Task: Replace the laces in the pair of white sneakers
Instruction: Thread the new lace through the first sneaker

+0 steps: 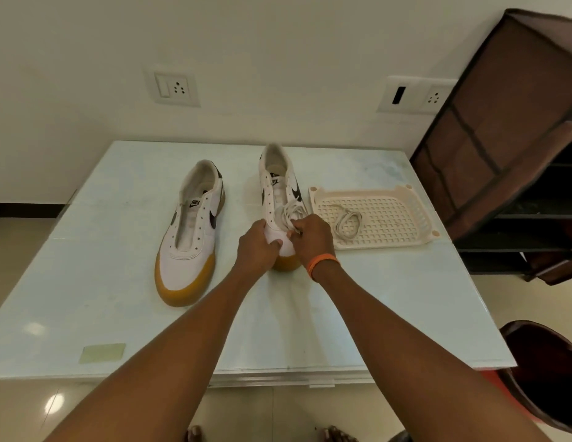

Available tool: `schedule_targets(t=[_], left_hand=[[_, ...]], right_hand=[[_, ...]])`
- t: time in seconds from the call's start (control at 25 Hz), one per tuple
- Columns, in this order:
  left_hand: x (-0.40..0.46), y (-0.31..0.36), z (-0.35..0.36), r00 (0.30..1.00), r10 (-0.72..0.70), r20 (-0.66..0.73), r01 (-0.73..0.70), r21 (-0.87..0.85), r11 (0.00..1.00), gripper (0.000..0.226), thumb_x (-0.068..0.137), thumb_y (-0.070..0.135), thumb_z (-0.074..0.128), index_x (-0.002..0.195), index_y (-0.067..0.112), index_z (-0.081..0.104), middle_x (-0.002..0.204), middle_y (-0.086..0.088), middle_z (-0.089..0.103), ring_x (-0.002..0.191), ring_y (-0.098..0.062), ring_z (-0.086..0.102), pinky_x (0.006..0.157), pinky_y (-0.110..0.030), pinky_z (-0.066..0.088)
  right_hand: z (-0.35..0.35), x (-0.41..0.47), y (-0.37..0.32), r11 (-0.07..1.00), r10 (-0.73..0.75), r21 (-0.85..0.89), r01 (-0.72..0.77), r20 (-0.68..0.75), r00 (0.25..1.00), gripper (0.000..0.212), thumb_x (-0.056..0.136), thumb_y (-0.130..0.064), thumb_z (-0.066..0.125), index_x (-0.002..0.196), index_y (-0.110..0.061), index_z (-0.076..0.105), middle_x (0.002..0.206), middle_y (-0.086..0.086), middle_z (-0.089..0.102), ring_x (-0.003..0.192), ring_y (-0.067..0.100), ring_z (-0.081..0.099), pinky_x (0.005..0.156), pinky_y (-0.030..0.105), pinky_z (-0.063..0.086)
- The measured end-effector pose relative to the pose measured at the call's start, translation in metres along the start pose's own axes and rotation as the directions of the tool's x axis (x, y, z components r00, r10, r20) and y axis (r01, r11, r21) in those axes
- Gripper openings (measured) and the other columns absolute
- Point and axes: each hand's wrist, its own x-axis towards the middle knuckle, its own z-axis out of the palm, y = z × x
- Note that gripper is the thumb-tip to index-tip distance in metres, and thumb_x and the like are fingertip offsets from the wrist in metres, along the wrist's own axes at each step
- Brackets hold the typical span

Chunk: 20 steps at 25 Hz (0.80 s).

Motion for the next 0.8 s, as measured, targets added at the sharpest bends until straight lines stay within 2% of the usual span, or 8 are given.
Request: schedule_targets(t=[0.2,0.4,0.48,0.56,0.64,0.72,0.8], left_hand=[[-0.06,-0.003,-0.009,0.999,-0.005,0.035,0.002,0.078,0.997,0.05,0.089,0.015,0.064,0.134,0.007,0.044,0.129,-0.01,0.058,0.114,-0.026,0.057,0.083,-0.024,0.042],[-0.137,-0.017,-0.016,0.993,-0.05,0.107,0.036,0.127,0.991,0.048,0.086,0.016,0.066,0.128,0.01,0.043,0.121,-0.009,0.061,0.104,-0.024,0.06,0.079,-0.025,0.047],[-0.158,-0.023,-0.016,0.988,-0.054,0.147,0.03,0.159,0.987,0.047,0.085,0.019,0.067,0.125,0.012,0.043,0.118,-0.007,0.061,0.1,-0.022,0.061,0.08,-0.028,0.051],[-0.167,-0.027,-0.016,0.981,-0.061,0.184,0.021,0.214,0.977,0.047,0.086,0.023,0.068,0.125,0.014,0.043,0.118,-0.005,0.061,0.101,-0.021,0.061,0.084,-0.03,0.053],[-0.169,-0.024,-0.02,0.988,-0.029,0.151,-0.016,0.286,0.958,0.05,0.087,0.027,0.066,0.13,0.018,0.043,0.127,-0.004,0.058,0.109,-0.021,0.058,0.092,-0.035,0.052],[-0.165,-0.012,-0.027,0.989,0.086,0.121,-0.118,0.29,0.95,0.059,0.09,0.025,0.065,0.142,0.022,0.037,0.144,-0.003,0.046,0.127,-0.023,0.047,0.102,-0.037,0.044],[-0.156,0.006,-0.036,0.957,0.224,0.186,-0.269,0.277,0.922,0.055,0.092,0.024,0.065,0.142,0.024,0.042,0.144,0.0,0.047,0.129,-0.022,0.046,0.106,-0.037,0.04]], right_hand=[[-0.015,-0.06,-0.007,1.0,-0.022,0.021,0.021,0.076,0.997,0.012,0.087,-0.013,0.066,0.093,-0.005,0.073,0.093,0.012,0.065,0.09,0.024,0.06,0.071,0.021,0.036],[-0.021,-0.141,-0.008,0.998,-0.05,-0.038,0.056,0.134,0.99,0.012,0.088,-0.016,0.065,0.091,-0.008,0.073,0.088,0.01,0.063,0.083,0.02,0.057,0.068,0.024,0.038],[-0.021,-0.167,-0.005,0.998,-0.051,-0.032,0.055,0.139,0.989,0.011,0.088,-0.015,0.065,0.091,-0.008,0.073,0.087,0.007,0.061,0.084,0.021,0.059,0.068,0.021,0.041],[-0.025,-0.179,-0.003,0.998,-0.047,-0.033,0.053,0.15,0.988,0.011,0.089,-0.016,0.064,0.091,-0.008,0.073,0.082,0.001,0.056,0.08,0.018,0.055,0.063,0.008,0.033],[-0.035,-0.178,-0.006,0.997,-0.054,-0.052,0.063,0.163,0.985,0.012,0.09,-0.016,0.064,0.085,-0.007,0.071,0.076,-0.001,0.051,0.074,0.015,0.05,0.058,0.007,0.031],[-0.051,-0.168,-0.012,0.995,-0.08,-0.045,0.089,0.171,0.982,0.013,0.09,-0.016,0.064,0.084,-0.007,0.071,0.072,-0.002,0.052,0.068,0.013,0.048,0.059,0.007,0.033],[-0.072,-0.155,-0.02,0.985,-0.125,0.146,0.089,0.263,0.957,0.009,0.089,-0.016,0.067,0.088,-0.009,0.073,0.072,-0.001,0.06,0.067,0.013,0.054,0.064,0.01,0.041]])
